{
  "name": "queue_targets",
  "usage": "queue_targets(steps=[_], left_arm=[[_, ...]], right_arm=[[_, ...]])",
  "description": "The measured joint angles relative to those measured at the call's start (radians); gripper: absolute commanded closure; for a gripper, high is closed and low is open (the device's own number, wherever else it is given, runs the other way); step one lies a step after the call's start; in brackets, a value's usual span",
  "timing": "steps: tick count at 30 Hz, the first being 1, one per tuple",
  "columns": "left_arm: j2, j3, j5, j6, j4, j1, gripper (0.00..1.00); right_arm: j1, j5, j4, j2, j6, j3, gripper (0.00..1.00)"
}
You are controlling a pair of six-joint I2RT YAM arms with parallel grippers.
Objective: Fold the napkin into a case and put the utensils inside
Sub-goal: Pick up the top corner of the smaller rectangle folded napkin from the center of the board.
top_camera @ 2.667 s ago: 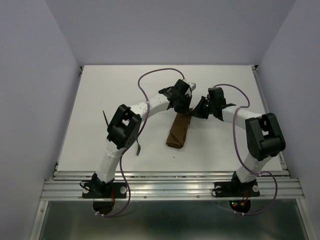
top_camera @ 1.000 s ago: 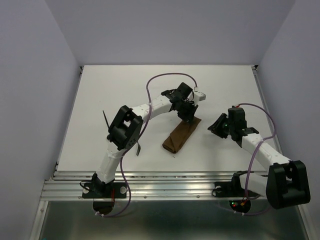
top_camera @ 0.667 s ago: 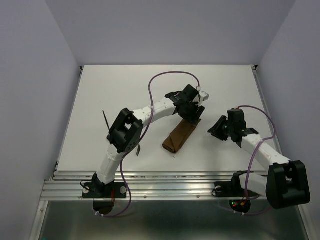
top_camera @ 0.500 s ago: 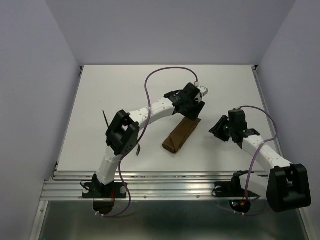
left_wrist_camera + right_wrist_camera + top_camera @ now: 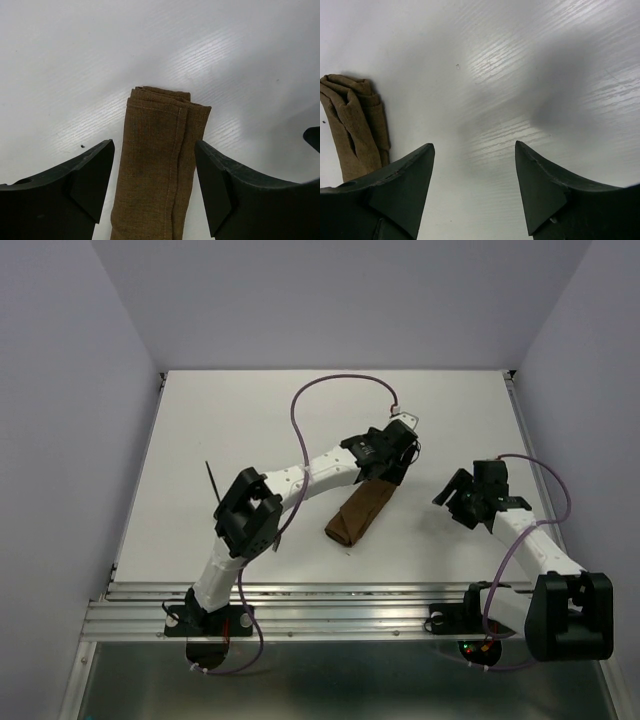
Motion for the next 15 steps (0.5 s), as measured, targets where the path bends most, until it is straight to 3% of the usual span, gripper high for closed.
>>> queue_targets(steps=[7,10,15], left_arm=[[0.085,0.078,-0.072,-0.032,-0.060,-0.060,0.25],[0.114,0.122,-0.072,-0.046,-0.064,-0.068,0.18],[0.119,0.121,-0.059,-0.054,-0.062,-0.068,0.26]], right_arm=[[-0.018,0.000,-0.017,0.000,-0.028,0.012,0.27],[-0.018,-0.002,-0.018,0.000,-0.032,0.012,0.27],[-0.018,-0.005,-0.019,0.000,-0.037,0.012,0.27]])
